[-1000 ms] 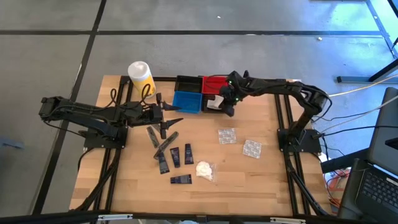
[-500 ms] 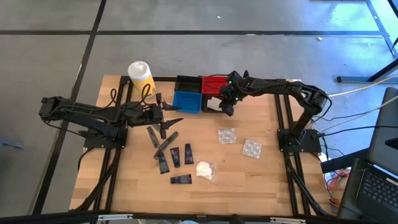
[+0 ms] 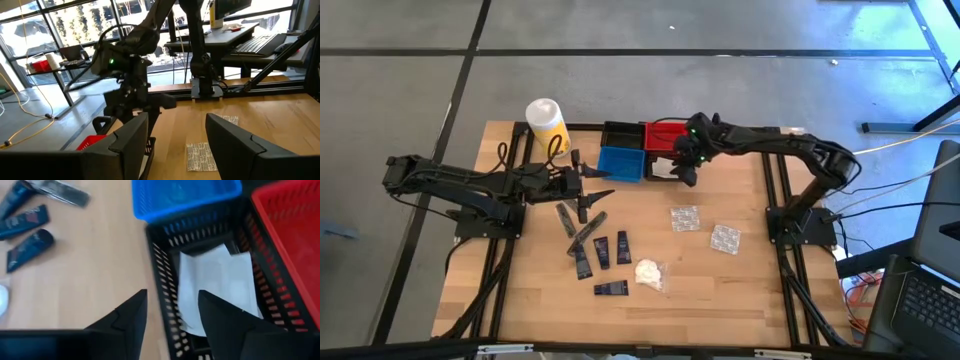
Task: Pick & Place Travel size toiletries
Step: Put the right bandage pack into the bottom black bin
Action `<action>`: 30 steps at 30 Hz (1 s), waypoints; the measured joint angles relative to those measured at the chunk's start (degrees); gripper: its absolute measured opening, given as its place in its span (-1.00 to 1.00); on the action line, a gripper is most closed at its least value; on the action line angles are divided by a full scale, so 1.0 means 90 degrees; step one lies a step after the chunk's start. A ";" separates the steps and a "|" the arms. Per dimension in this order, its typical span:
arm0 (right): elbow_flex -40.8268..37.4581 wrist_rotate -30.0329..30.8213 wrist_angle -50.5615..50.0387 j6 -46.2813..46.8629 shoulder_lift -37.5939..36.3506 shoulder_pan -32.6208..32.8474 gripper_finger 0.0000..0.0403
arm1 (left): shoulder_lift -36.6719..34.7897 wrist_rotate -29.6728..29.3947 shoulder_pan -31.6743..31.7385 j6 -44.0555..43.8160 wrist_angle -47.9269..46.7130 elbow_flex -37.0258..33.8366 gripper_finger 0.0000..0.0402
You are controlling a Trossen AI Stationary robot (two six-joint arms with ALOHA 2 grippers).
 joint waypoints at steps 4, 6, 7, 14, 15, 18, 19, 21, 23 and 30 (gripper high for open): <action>0.0000 0.0049 0.0007 0.0002 -0.0453 0.0179 -0.13 | 0.0000 0.0000 0.0000 0.0000 0.0000 0.0000 -0.02; 0.0000 0.0054 -0.0016 0.0002 -0.0684 0.0268 -0.18 | 0.0000 0.0000 0.0001 0.0000 0.0000 0.0000 -0.02; 0.0000 0.0054 -0.0013 0.0002 -0.0813 0.0311 -0.21 | 0.0000 0.0001 0.0002 0.0000 -0.0001 0.0000 -0.02; 0.0000 0.0342 -0.0137 0.0014 -0.1739 0.0736 -0.40 | 0.0000 0.0000 0.0000 0.0000 -0.0002 0.0000 -0.02; 0.0000 0.0472 -0.0192 0.0016 -0.1860 0.0817 -0.43 | 0.0000 0.0000 0.0001 0.0000 0.0000 0.0000 -0.02; 0.0000 0.0991 -0.0494 0.0016 -0.2208 0.1074 -0.51 | 0.0000 0.0000 0.0001 0.0000 -0.0001 0.0000 -0.02; 0.0000 0.1174 -0.0603 0.0018 -0.2307 0.1164 -0.54 | 0.0000 0.0000 0.0001 0.0000 -0.0001 0.0000 -0.02; 0.0000 0.1568 -0.0938 0.0100 -0.2462 0.1347 -0.60 | 0.0000 0.0000 0.0000 0.0000 -0.0002 0.0000 -0.02; 0.0000 0.1876 -0.1222 0.0242 -0.2565 0.1519 -0.65 | 0.0000 0.0000 0.0000 0.0000 -0.0002 0.0000 -0.02; 0.0000 0.2076 -0.2058 0.0864 -0.2610 0.2104 -0.79 | 0.0000 0.0000 0.0000 0.0000 0.0000 0.0000 -0.02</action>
